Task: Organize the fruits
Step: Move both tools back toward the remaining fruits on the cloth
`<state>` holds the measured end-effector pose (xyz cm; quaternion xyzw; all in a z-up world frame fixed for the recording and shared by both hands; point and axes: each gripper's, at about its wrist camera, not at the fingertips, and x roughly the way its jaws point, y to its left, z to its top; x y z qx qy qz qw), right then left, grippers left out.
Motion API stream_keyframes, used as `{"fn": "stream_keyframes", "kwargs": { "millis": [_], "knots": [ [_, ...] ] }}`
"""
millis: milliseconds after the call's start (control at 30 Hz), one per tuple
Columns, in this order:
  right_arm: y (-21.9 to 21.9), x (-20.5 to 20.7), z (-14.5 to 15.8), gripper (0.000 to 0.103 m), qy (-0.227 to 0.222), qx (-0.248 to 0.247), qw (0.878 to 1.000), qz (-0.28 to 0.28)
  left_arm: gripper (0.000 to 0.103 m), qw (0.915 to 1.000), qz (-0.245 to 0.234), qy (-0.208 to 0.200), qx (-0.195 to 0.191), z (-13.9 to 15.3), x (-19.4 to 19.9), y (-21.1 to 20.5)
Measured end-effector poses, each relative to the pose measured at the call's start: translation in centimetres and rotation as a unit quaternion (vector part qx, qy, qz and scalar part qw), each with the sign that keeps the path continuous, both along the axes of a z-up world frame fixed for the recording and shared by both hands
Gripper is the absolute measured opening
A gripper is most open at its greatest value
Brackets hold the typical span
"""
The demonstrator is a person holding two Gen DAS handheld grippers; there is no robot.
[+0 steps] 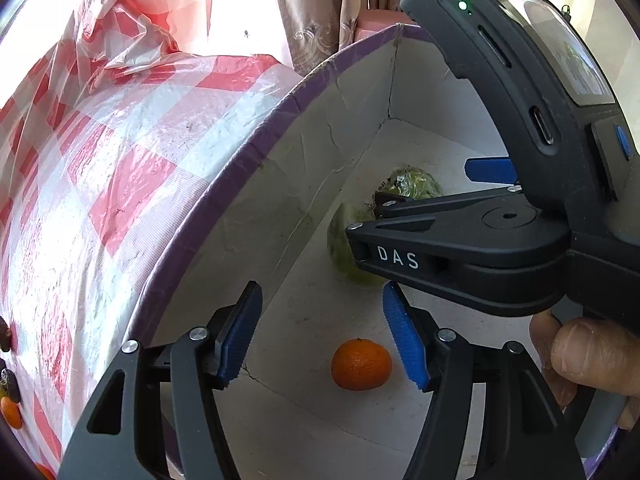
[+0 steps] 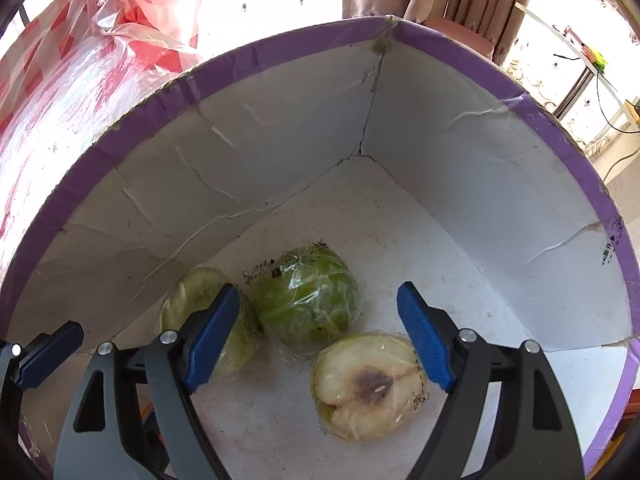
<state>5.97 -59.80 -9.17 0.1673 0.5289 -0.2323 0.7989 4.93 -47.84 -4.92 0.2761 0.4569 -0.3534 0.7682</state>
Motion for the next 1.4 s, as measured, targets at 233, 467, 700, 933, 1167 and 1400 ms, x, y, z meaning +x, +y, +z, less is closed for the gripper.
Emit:
{"fn": "stream_keyframes", "kwargs": {
  "millis": [233,467,700,933,1167,1400],
  "knots": [
    [-0.9,-0.6,1.6,0.085,-0.028,-0.004,0.999,-0.026,0.085,0.9989,-0.006,-0.034,-0.033,1.9,-1.2,1.2],
    [-2.0,-2.7,4.3,0.086,-0.081,0.001,0.995,-0.058,0.088,0.9936,0.024,-0.043,-0.101,4.4,-0.7,4.1],
    [-0.6,-5.0,8.0,0.091,-0.130,-0.041,0.987,-0.081,0.088,0.9809,0.044,-0.086,-0.169,6.9,-2.2,5.4],
    [2.1,-5.7,12.1,0.100,-0.161,-0.088,0.981,-0.054,0.088,0.9646,0.098,-0.104,-0.221,9.5,-1.0,9.9],
    [8.4,-4.3,14.3,0.101,-0.171,-0.147,0.974,-0.008,0.086,0.9447,0.170,-0.110,-0.258,11.1,0.2,16.9],
    [16.2,-2.9,15.2,0.101,-0.173,-0.166,0.969,0.063,0.086,0.9311,0.224,-0.127,-0.259,12.0,0.8,22.7]
  ]
}}
